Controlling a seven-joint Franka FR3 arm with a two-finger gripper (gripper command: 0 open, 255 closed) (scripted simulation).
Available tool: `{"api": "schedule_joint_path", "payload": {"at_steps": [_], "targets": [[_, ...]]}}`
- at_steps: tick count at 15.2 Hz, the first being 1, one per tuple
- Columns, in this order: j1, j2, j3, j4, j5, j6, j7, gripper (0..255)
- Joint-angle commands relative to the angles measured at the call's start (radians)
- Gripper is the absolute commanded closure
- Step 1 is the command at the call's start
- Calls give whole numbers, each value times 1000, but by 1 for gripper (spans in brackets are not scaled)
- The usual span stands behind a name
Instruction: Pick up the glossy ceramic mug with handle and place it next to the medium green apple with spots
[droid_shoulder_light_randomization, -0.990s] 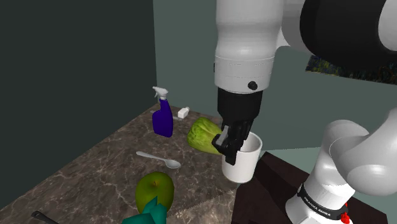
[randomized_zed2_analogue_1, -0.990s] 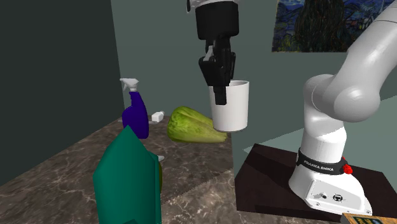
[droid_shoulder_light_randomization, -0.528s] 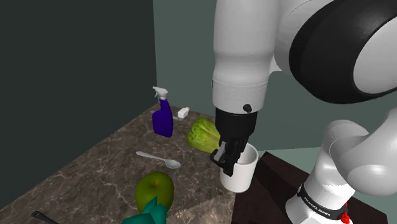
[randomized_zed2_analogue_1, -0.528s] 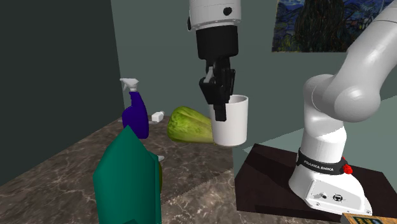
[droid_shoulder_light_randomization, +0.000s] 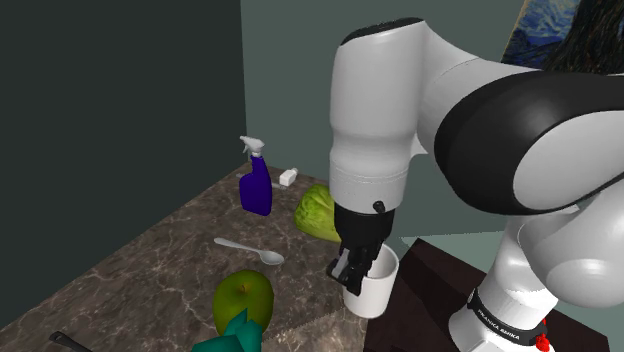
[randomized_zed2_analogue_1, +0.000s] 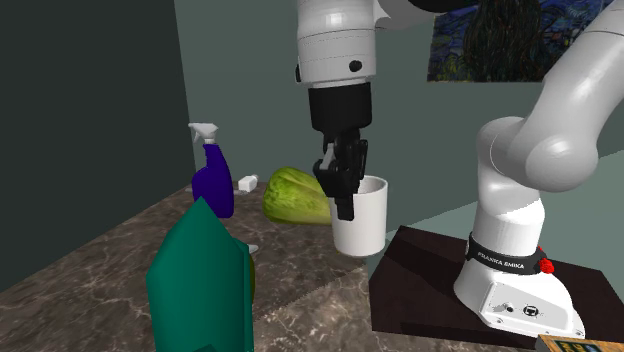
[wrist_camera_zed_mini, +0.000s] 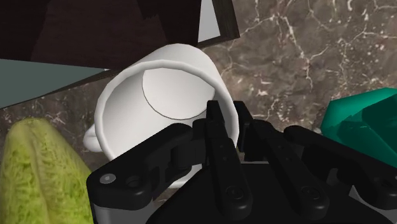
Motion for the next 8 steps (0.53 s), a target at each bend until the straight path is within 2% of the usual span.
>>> {"api": "schedule_joint_path", "payload": {"at_steps": [1, 8], "targets": [[1, 9, 8, -20, 3, 29, 2, 255], [-2, 52, 38, -84, 11, 136, 7, 255]]}}
